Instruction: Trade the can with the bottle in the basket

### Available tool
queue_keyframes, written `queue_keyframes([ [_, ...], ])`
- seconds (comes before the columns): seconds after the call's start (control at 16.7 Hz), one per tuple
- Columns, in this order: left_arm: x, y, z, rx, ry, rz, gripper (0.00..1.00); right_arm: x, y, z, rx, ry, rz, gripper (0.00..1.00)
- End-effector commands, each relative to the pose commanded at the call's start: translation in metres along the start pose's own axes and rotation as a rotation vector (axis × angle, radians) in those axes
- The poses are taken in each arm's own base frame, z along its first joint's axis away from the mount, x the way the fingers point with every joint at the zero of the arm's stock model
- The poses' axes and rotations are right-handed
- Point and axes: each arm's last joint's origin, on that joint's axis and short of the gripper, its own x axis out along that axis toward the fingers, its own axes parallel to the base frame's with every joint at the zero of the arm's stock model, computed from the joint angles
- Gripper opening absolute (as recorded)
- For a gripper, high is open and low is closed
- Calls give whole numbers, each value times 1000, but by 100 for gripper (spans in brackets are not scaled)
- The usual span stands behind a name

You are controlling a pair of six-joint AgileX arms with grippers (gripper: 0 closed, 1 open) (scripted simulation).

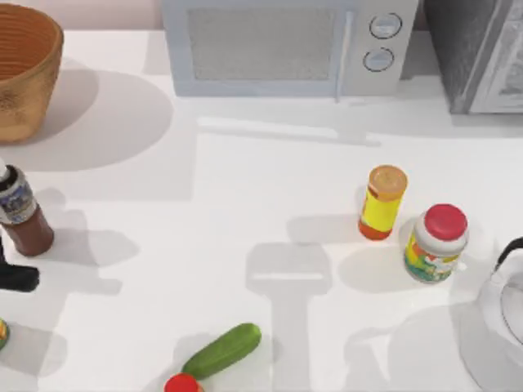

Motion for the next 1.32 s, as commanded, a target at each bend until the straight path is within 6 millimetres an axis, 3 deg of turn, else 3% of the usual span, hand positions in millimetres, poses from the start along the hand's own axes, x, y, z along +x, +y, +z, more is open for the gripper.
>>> queue_keyframes([
  [0.3, 48, -10, 42, -2, 0, -261, 0, 0, 0, 0, 0, 0, 0, 100],
  [0.48, 97, -21, 57, -3, -1, -448, 0, 0, 0, 0, 0, 0, 0, 100],
  [0.66, 155, -37, 52, -3, -2, -645, 0, 0, 0, 0, 0, 0, 0, 100],
  [0.84, 212, -59, 25, -2, -3, -841, 0, 0, 0, 0, 0, 0, 0, 100],
  [1.02, 258, -83, -21, 0, -4, -1026, 0, 0, 0, 0, 0, 0, 0, 100],
  [1.32, 297, -118, -110, 4, -6, -1278, 0, 0, 0, 0, 0, 0, 0, 100],
])
